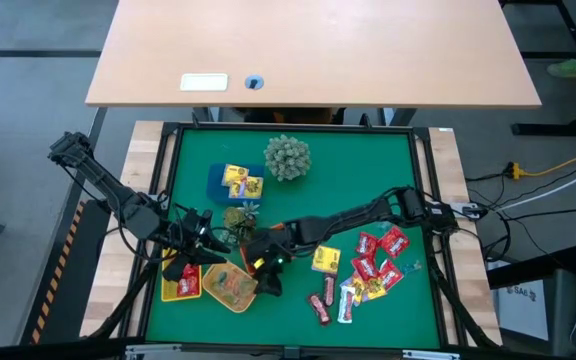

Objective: Sort candy
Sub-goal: Put the yellow candy into the blue bin

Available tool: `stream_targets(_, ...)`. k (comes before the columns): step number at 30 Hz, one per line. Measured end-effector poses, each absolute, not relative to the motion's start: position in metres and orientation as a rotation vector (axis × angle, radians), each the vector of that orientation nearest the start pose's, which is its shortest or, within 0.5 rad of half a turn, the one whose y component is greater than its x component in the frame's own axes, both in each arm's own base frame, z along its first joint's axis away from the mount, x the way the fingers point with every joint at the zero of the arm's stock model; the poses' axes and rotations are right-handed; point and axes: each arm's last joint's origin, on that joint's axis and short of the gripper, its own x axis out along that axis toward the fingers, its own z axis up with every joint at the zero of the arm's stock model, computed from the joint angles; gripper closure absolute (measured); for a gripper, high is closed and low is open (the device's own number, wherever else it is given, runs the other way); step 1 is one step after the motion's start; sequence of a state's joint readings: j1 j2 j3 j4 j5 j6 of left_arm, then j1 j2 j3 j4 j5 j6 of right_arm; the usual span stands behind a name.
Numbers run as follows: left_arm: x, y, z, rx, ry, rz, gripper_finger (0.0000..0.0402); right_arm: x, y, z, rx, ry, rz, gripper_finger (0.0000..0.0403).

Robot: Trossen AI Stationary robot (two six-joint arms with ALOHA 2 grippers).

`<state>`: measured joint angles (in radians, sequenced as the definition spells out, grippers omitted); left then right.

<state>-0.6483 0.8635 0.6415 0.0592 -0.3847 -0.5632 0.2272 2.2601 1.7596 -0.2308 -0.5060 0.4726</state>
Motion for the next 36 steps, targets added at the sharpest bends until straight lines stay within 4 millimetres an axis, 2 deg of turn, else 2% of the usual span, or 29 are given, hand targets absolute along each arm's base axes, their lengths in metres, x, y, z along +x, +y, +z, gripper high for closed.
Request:
stream_targets(5, 0.161, -0.109, 0.293, -0.478, 0.213, -0.216, 0.0288, 0.486, 0.125, 0.211, 0.362, 0.937, 0.446, 0.0153)
stream_targets(9, 0.161, -0.109, 0.293, -0.442, 0.208, -0.217, 0.0288, 0.478, 0.126, 0.236, 0.224, 1.020, 0.435, 0.0153)
stream_targets(15, 0.172, -0.111, 0.288, -0.287, 0.157, -0.084, 0.0288, 0.449, 0.141, 0.265, 0.031, 1.230, 0.431, 0.0153)
stream_targets(18, 0.185, -0.113, 0.283, -0.208, 0.139, -0.047, 0.0288, 0.430, 0.145, 0.276, -0.061, 1.329, 0.356, 0.0153)
stream_targets(22, 0.207, -0.114, 0.276, -0.194, 0.093, -0.007, 0.0285, 0.405, 0.145, 0.300, -0.175, 1.372, 0.260, 0.0153)
stream_targets(28, 0.241, -0.105, 0.258, -0.222, 0.068, 0.027, 0.0243, 0.370, 0.143, 0.335, -0.248, 1.339, 0.120, 0.0153)
stream_targets(32, 0.267, -0.097, 0.248, -0.242, 0.035, -0.027, 0.0213, 0.344, 0.134, 0.344, -0.241, 1.339, 0.030, 0.0153)
stream_targets(36, 0.303, -0.093, 0.251, -0.169, 0.033, -0.034, 0.0203, 0.313, 0.119, 0.346, -0.211, 1.338, -0.066, 0.0153)
